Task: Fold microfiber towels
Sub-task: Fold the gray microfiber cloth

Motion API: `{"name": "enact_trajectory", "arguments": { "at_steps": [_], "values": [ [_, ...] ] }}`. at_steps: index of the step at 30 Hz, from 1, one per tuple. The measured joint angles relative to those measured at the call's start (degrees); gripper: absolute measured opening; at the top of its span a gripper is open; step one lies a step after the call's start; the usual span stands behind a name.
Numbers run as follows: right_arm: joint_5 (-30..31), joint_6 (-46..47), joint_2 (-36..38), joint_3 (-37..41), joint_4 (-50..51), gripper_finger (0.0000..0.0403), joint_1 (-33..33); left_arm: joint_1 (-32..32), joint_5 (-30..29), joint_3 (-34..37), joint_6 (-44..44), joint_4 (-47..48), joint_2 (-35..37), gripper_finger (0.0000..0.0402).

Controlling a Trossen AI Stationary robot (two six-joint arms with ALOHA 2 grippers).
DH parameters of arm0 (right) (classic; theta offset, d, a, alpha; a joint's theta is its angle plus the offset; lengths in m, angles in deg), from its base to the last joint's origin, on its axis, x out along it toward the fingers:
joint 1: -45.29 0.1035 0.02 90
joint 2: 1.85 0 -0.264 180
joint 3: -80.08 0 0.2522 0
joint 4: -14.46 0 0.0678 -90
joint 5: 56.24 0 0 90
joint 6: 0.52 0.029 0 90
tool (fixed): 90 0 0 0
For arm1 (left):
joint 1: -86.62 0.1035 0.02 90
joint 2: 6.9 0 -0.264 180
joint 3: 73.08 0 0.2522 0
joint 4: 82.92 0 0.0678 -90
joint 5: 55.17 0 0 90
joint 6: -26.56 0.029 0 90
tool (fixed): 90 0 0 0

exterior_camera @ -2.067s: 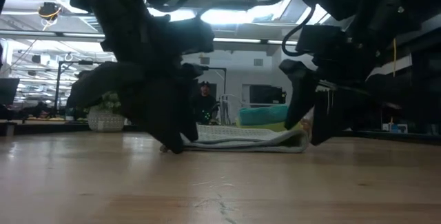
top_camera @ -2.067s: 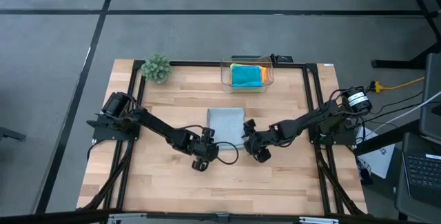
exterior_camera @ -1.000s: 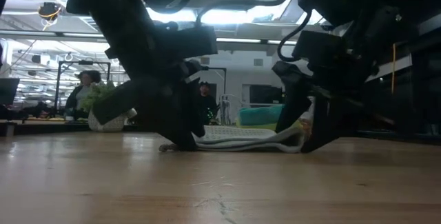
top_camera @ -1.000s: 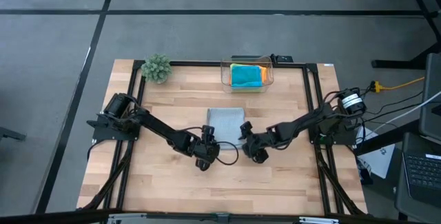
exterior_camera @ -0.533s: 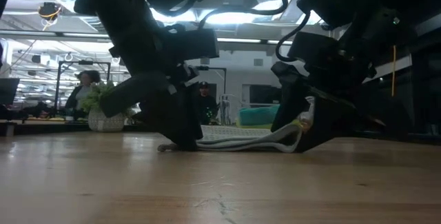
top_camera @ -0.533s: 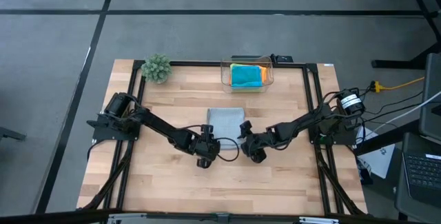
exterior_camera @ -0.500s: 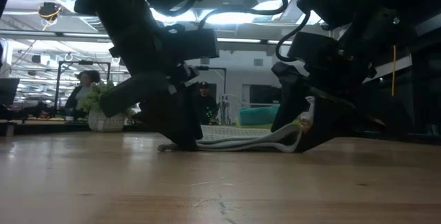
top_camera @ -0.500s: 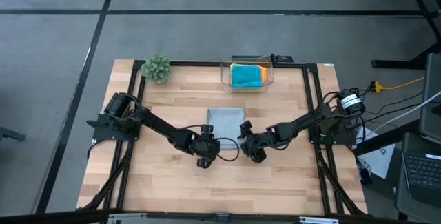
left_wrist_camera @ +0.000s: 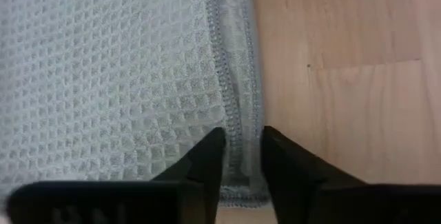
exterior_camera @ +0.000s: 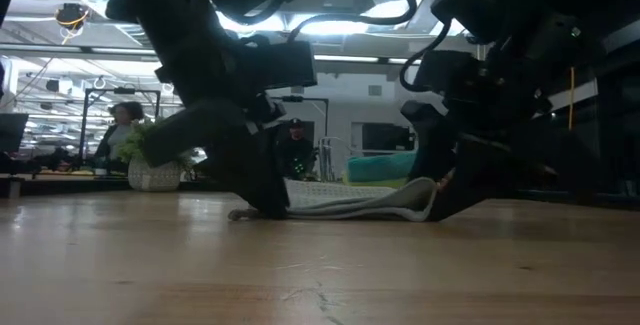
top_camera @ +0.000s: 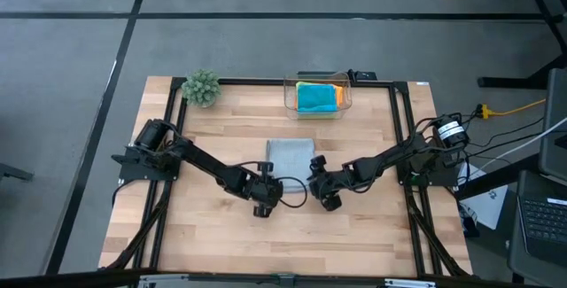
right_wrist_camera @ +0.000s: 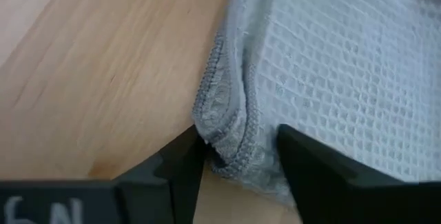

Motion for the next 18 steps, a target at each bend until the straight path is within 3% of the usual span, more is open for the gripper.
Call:
{"name": "enact_trajectory", "arguments": {
  "at_steps": [6,12,18],
  "values": [
    [-0.8,3.6,0.0,0.0,-0.3,0.0115,0.1,0.0,-0.7,0.1,0.0,-0.4,-0.2,0.0014],
    [-0.9,5.8,-0.2,0.0,-1.5,0.0018,0.0,0.1,-0.6,0.2,-1.2,-1.0,-0.2,0.0002],
    [-1.1,11.7,-0.3,0.1,-3.3,0.0012,0.0,0.2,0.4,0.3,-4.2,-1.2,0.2,0.0001]
  ]
}}
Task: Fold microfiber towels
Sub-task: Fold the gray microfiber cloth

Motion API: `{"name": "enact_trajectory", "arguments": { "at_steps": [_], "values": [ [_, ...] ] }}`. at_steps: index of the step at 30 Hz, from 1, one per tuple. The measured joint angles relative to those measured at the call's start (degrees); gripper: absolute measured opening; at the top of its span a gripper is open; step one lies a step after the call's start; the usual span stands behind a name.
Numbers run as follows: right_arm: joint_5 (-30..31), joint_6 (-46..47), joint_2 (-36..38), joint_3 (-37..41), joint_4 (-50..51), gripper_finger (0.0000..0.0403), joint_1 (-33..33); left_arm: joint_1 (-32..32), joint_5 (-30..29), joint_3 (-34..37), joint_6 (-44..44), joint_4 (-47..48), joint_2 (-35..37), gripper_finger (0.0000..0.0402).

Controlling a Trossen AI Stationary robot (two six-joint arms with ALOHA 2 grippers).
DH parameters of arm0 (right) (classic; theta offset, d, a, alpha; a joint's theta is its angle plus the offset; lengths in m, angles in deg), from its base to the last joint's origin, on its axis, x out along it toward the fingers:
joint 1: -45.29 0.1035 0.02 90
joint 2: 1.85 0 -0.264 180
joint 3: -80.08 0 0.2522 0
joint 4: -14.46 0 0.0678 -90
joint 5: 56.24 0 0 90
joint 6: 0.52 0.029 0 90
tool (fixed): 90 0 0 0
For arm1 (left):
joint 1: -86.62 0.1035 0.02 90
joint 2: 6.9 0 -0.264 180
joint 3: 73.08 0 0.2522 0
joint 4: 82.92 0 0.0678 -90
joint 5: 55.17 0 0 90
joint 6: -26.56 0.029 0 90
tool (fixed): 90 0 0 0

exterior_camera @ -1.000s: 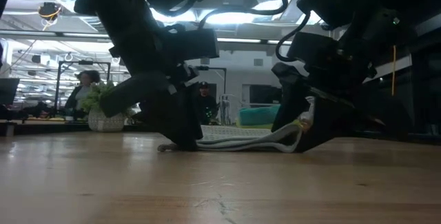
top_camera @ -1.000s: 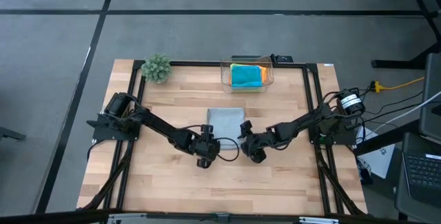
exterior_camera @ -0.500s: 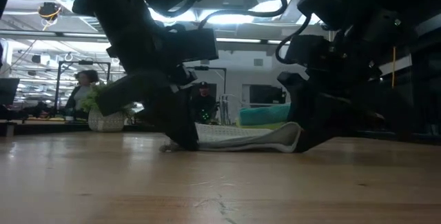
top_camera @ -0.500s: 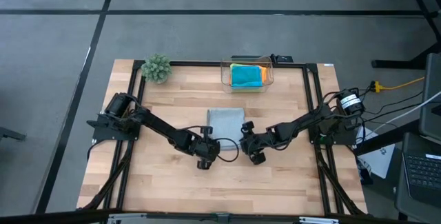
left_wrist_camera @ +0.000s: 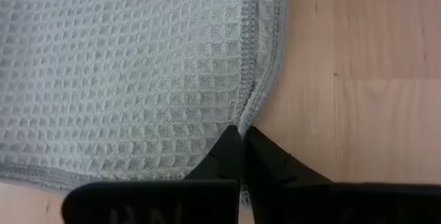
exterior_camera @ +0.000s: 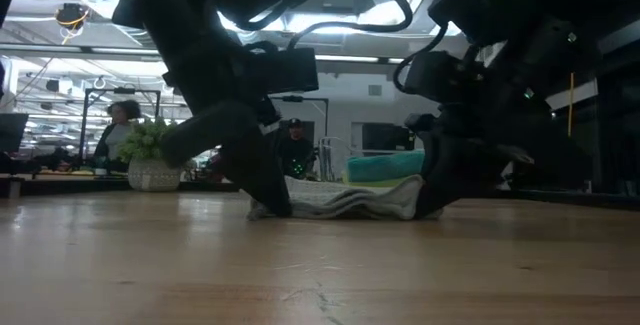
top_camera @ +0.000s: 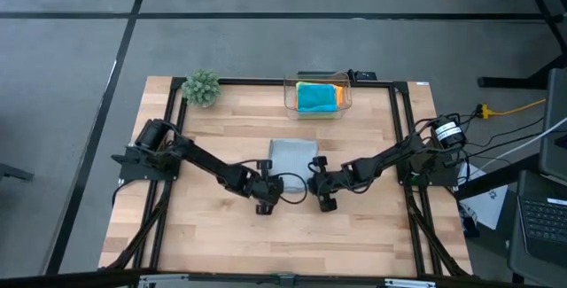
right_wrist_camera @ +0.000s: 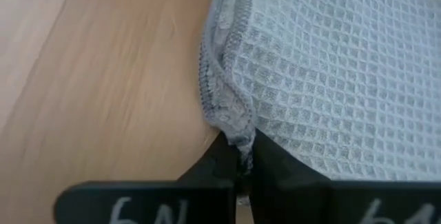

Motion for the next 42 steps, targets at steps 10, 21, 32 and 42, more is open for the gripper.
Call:
{"name": "enact_trajectory", "arguments": {
  "at_steps": [10,21,32,42],
  "values": [
    [-8.3,9.9,0.0,-6.5,6.1,0.0011,1.7,-2.0,8.8,0.2,-8.7,0.6,6.1,0.0],
    [-2.8,14.1,0.1,-20.1,25.2,0.0011,5.9,-6.2,8.8,0.1,-15.1,-0.5,11.0,0.0],
    [3.4,16.7,0.2,-22.6,29.8,0.0011,7.3,-6.7,5.4,-0.1,-13.2,-0.1,12.9,0.0],
    [1.9,19.5,0.2,-20.7,30.3,0.0011,7.3,-6.7,11.3,-0.1,-13.8,-3.1,6.4,0.0005]
  ]
}}
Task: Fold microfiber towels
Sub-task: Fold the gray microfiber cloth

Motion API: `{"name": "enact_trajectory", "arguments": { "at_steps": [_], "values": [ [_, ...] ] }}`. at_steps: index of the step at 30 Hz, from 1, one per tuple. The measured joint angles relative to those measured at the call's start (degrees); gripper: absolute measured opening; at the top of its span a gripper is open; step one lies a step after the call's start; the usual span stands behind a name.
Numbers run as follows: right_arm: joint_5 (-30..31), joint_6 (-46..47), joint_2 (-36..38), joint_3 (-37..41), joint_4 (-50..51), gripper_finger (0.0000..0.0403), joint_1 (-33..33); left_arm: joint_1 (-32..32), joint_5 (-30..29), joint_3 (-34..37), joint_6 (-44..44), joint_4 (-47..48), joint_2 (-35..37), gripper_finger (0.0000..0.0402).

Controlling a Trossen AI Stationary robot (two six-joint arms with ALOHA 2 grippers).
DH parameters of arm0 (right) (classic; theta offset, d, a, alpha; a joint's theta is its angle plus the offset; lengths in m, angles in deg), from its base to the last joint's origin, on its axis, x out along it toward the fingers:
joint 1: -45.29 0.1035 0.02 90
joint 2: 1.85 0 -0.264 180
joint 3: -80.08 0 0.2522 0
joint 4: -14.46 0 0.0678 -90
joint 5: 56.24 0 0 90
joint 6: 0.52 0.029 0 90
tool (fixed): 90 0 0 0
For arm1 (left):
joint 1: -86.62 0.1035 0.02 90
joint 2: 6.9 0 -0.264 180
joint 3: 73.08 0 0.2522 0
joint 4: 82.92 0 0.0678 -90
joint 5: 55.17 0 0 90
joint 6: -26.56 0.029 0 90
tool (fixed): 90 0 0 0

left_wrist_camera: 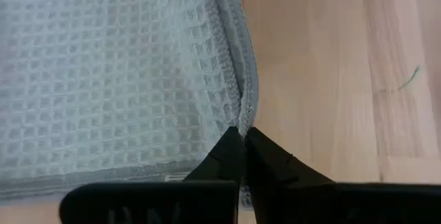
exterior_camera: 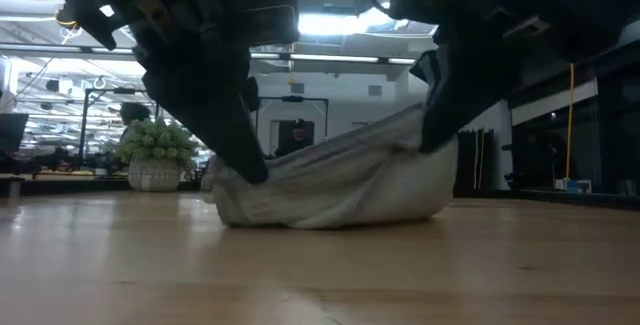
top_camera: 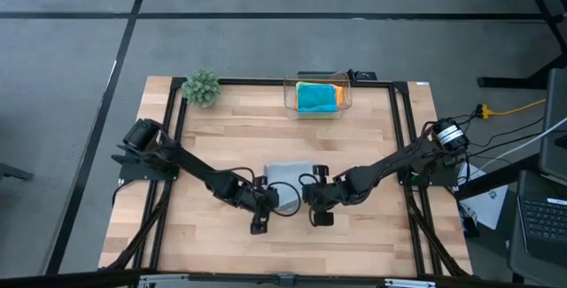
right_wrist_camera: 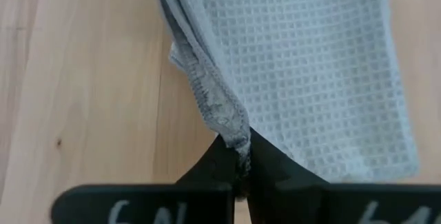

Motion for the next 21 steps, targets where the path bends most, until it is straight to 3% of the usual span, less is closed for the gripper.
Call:
{"name": "enact_trajectory", "arguments": {
  "at_steps": [13,21],
  "values": [
    [-3.0,0.5,0.0,1.9,0.4,0.0014,0.0,-0.1,1.5,0.0,0.3,-0.7,0.1,0.0085],
    [-10.3,0.5,0.0,1.9,2.0,0.0061,0.0,-0.1,1.5,0.0,0.3,-1.1,0.1,0.0133]
  ]
}}
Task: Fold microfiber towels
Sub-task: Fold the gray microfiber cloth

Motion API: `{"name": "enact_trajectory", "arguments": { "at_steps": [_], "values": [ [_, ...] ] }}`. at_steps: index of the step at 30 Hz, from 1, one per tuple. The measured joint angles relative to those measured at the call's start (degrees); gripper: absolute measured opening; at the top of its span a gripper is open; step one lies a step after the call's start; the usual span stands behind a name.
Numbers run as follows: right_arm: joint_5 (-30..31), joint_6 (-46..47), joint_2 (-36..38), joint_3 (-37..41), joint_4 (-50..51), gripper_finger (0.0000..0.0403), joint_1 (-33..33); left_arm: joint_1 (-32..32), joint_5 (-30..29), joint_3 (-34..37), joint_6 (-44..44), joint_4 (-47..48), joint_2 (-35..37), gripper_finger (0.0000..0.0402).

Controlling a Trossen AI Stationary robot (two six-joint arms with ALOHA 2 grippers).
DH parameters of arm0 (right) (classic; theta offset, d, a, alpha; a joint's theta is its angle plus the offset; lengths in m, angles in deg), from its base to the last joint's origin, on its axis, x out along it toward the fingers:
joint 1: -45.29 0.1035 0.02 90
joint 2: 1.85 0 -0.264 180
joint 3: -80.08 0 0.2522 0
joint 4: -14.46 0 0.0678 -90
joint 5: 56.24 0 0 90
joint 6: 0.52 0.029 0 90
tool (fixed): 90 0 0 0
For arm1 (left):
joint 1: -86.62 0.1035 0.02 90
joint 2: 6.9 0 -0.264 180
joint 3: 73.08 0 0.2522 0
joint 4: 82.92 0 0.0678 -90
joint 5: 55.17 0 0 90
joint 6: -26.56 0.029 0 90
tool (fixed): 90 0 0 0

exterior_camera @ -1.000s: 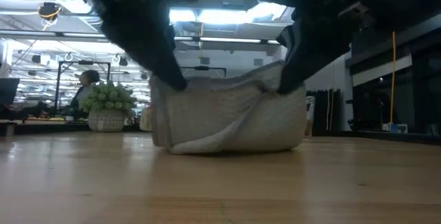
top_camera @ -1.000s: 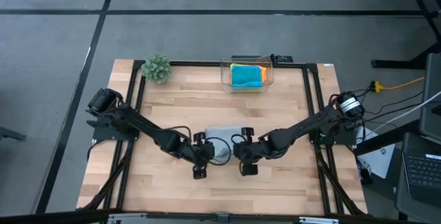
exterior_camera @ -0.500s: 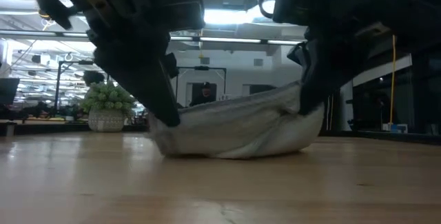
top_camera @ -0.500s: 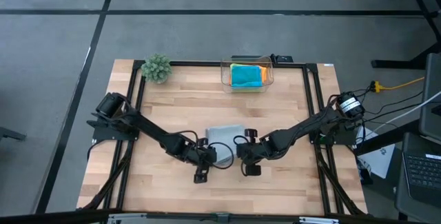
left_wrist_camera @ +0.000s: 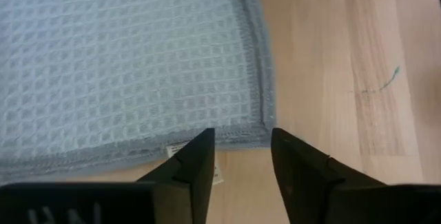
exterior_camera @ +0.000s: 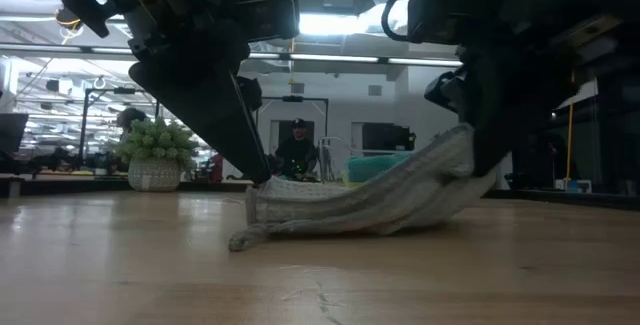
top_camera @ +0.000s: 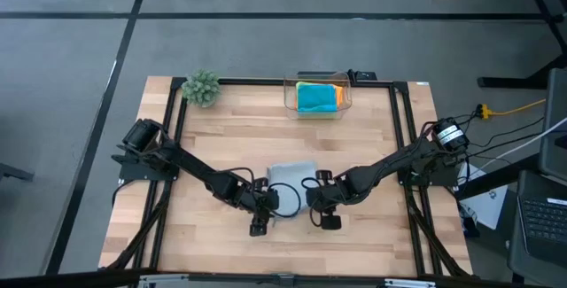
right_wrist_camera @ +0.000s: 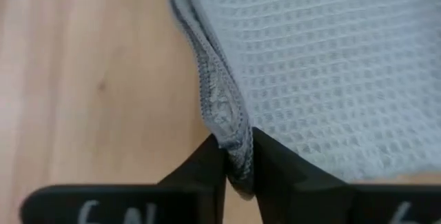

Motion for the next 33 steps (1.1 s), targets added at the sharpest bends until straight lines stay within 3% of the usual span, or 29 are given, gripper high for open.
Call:
{"name": "enact_trajectory", "arguments": {
  "at_steps": [6,16,21,33],
  "values": [
    [-6.5,0.0,0.0,0.0,0.4,0.0102,0.0,0.0,-0.1,0.0,0.0,-0.3,0.0,0.015],
    [-9.3,4.1,0.0,-0.6,11.4,0.0136,0.0,0.4,-2.3,0.0,0.2,-0.3,0.1,0.0151],
    [-6.2,6.3,0.0,-3.8,21.3,0.0137,0.0,1.9,-2.3,0.0,1.5,-0.3,0.1,0.0152],
    [-2.0,0.1,0.1,-6.6,33.2,0.0138,-1.5,8.1,-2.5,0.1,3.0,3.1,3.2,0.015]
  ]
}}
